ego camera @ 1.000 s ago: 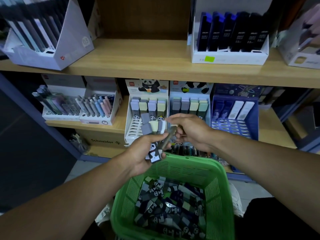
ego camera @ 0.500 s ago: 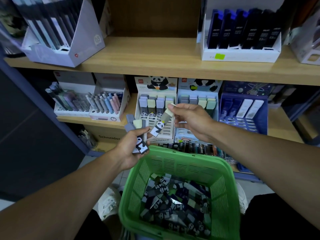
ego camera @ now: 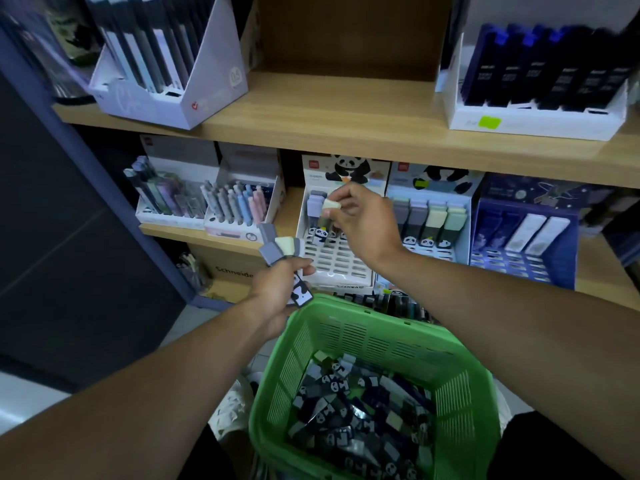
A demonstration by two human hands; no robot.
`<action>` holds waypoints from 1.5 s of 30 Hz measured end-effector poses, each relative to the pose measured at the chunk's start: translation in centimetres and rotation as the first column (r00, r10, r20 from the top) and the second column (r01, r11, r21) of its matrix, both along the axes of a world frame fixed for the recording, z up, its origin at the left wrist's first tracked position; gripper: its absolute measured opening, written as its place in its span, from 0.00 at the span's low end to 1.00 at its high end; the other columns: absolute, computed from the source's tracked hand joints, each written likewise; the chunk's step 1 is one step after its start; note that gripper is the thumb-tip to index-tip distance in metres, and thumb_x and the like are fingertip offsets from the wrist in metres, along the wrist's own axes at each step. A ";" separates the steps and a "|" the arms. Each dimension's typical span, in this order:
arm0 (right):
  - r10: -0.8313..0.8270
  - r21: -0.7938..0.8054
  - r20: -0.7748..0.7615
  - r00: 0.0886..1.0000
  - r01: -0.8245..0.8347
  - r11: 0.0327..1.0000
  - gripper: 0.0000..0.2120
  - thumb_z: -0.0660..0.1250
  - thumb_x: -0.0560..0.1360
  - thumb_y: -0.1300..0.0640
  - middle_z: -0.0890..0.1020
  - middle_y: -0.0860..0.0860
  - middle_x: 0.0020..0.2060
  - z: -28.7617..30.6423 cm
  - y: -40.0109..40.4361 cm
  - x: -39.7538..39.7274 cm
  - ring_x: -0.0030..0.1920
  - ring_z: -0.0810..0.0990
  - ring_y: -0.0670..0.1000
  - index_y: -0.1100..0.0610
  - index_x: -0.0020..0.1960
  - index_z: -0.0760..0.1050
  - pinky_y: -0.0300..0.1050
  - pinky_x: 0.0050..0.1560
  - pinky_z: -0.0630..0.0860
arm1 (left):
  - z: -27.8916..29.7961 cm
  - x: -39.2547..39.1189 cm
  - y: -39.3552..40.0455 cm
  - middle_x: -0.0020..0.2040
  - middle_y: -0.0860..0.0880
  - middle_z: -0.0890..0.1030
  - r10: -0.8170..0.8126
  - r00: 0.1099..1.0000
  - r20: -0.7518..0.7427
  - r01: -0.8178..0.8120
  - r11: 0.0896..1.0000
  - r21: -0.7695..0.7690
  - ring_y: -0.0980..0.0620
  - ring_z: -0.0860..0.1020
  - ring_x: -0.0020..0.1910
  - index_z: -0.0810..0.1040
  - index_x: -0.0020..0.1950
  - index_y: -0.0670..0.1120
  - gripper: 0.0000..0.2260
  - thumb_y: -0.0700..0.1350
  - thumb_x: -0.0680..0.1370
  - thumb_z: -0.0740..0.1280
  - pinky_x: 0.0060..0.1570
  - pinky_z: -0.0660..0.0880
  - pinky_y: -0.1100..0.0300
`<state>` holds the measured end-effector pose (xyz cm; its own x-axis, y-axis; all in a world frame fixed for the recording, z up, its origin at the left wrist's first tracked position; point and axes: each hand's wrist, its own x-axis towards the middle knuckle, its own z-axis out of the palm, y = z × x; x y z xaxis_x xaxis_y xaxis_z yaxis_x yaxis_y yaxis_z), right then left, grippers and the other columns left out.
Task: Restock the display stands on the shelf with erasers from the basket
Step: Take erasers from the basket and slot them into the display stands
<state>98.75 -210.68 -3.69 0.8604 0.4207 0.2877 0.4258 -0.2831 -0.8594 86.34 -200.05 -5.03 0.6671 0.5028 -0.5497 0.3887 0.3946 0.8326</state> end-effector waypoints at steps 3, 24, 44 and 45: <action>0.034 -0.098 0.125 0.992 -0.022 0.995 0.07 0.67 0.80 0.62 0.82 0.47 0.46 -0.8 0.9 0.5 0.47 0.81 0.45 0.53 0.55 0.79 0.42 0.49 0.79 | -0.1 0.3 -0.5 0.44 0.53 0.84 -0.024 1.000 -0.004 0.024 1.000 -0.014 0.51 0.76 0.38 0.82 0.49 0.46 0.03 0.44 0.79 0.69 0.45 0.76 0.55; 0.070 -0.276 0.253 0.965 0.003 0.961 0.08 0.66 0.80 0.58 0.85 0.49 0.49 -0.8 1.8 1.1 0.48 0.82 0.50 0.52 0.58 0.80 0.47 0.49 0.79 | -0.9 0.4 -0.2 0.42 0.51 0.84 -0.015 1.000 -0.011 0.015 1.000 -0.027 0.50 0.75 0.36 0.81 0.55 0.46 0.08 0.45 0.78 0.70 0.42 0.74 0.57; 0.138 -0.608 0.305 0.942 0.081 0.790 0.17 0.59 0.82 0.57 0.83 0.48 0.59 0.7 2.0 1.6 0.58 0.81 0.54 0.44 0.66 0.78 0.47 0.53 0.77 | -0.3 -0.1 1.4 0.41 0.51 0.84 -0.011 1.000 -0.020 0.011 1.000 -0.020 0.50 0.76 0.36 0.82 0.49 0.46 0.05 0.46 0.77 0.70 0.36 0.74 0.58; 0.139 -0.597 0.339 0.931 0.099 0.796 0.16 0.59 0.83 0.54 0.82 0.49 0.60 0.9 1.7 1.3 0.59 0.80 0.55 0.45 0.67 0.77 0.47 0.52 0.76 | -0.1 -0.2 1.5 0.41 0.51 0.83 -0.014 1.000 -0.017 0.013 1.000 -0.026 0.50 0.76 0.36 0.82 0.48 0.46 0.05 0.46 0.77 0.71 0.35 0.73 0.59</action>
<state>100.02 -208.96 -2.75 0.7407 0.6238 0.2495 0.6713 -0.6727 -0.3113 86.15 -198.58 -5.10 0.6642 0.4794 -0.5736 0.4080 0.4105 0.8155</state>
